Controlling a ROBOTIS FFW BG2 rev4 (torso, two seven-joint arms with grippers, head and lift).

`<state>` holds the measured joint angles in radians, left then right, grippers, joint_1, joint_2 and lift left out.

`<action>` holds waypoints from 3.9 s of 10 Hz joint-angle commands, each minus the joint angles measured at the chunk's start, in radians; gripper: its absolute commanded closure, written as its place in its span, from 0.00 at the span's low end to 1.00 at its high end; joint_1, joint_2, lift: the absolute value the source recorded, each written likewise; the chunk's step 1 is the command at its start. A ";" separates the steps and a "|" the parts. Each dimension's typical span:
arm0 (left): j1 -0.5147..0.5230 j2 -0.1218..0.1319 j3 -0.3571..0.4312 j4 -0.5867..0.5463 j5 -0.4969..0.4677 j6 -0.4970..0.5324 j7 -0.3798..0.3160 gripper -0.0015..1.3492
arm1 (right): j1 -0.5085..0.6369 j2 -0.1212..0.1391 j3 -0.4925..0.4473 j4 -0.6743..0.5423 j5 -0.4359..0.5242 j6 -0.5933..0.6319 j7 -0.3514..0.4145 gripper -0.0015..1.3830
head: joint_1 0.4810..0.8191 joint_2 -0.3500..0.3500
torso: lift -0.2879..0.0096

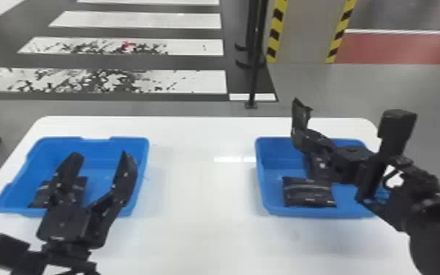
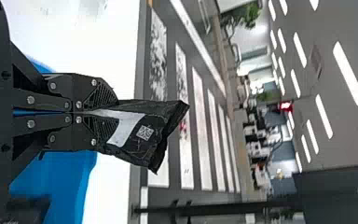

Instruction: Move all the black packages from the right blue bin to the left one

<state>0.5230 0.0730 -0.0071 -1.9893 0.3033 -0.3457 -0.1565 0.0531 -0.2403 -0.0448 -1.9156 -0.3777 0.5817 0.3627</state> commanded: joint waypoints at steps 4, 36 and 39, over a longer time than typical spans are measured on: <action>-0.020 0.011 -0.041 0.000 0.004 0.031 0.000 0.13 | -0.092 -0.050 0.254 0.037 -0.087 -0.106 0.071 0.82 | 0.63 0.67 | 0.50; -0.098 0.016 0.039 -0.172 0.010 0.586 -0.048 0.90 | -0.144 -0.089 0.637 0.115 -0.250 -0.272 -0.007 0.64 | 0.63 0.97 | 0.50; -0.236 0.018 0.123 0.034 -0.150 0.434 -0.008 0.90 | -0.119 -0.088 0.587 0.133 -0.264 -0.317 0.010 0.13 | 0.63 0.98 | 0.50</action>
<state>0.3250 0.0904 0.0945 -2.0194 0.1920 0.1322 -0.1657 -0.0708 -0.3285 0.5526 -1.7812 -0.6417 0.2690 0.3733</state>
